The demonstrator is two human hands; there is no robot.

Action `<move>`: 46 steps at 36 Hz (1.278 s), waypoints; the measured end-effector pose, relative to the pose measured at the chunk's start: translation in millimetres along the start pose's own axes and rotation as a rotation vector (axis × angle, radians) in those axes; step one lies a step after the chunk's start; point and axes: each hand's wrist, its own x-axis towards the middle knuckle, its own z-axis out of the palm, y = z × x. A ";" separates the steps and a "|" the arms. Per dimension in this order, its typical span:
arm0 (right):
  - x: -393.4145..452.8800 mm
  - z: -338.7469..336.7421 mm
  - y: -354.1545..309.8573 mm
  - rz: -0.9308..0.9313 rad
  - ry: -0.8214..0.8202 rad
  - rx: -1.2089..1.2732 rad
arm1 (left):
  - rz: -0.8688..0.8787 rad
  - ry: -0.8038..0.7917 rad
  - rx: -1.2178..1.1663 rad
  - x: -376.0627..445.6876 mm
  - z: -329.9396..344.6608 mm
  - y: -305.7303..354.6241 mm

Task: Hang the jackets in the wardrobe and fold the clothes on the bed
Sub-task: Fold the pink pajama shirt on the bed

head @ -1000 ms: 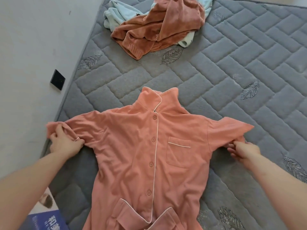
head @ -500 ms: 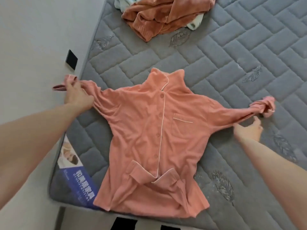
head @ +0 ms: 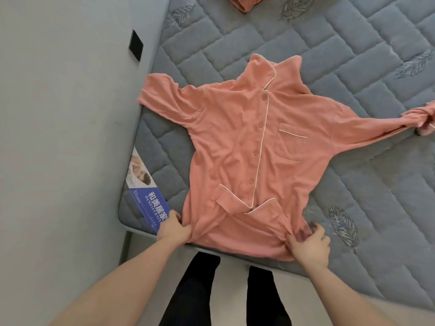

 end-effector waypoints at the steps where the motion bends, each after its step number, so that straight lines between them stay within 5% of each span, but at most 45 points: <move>1: 2.4 -2.1 2.3 -0.005 -0.005 -0.052 | 0.015 -0.008 0.028 -0.7 1.9 -3.3; 5: 4.5 -8.7 12.5 -0.075 -0.111 -0.200 | 0.079 0.006 -0.005 -8.0 10.8 -16.2; 11: -20.0 -9.8 50.1 -0.027 -0.155 -0.142 | -0.059 -0.121 0.030 -18.8 12.2 -36.0; 14: -27.7 -9.1 63.5 0.090 -0.047 -0.072 | -0.074 0.046 0.091 -26.1 6.0 -32.4; 19: -35.4 -5.6 39.7 -0.158 0.231 -0.086 | 0.422 0.311 0.184 -29.3 7.2 2.0; 23: -23.7 7.8 -1.9 -0.439 0.003 -0.002 | 0.570 0.139 0.099 -21.0 19.6 45.6; 29: -13.6 32.9 -31.6 -0.388 -0.141 0.000 | 0.436 -0.003 0.074 -12.2 30.2 75.4; 35: -26.7 39.5 -23.3 -0.517 -0.045 -0.172 | 0.923 0.114 0.294 -45.3 30.1 60.6; 39: -34.2 42.7 -4.6 -0.744 -0.162 -0.213 | 1.080 -0.110 0.387 -63.6 47.3 34.1; 41: -37.6 44.6 1.4 -0.769 -0.453 -0.301 | 1.064 -0.280 0.402 -69.8 50.1 20.3; 43: -40.4 44.8 3.8 -0.728 -0.626 -0.373 | 0.997 -0.247 0.329 -69.9 46.1 8.6; 46: -43.1 41.6 1.4 -0.649 -0.533 -0.257 | 0.714 -0.040 0.129 -56.3 29.9 -6.9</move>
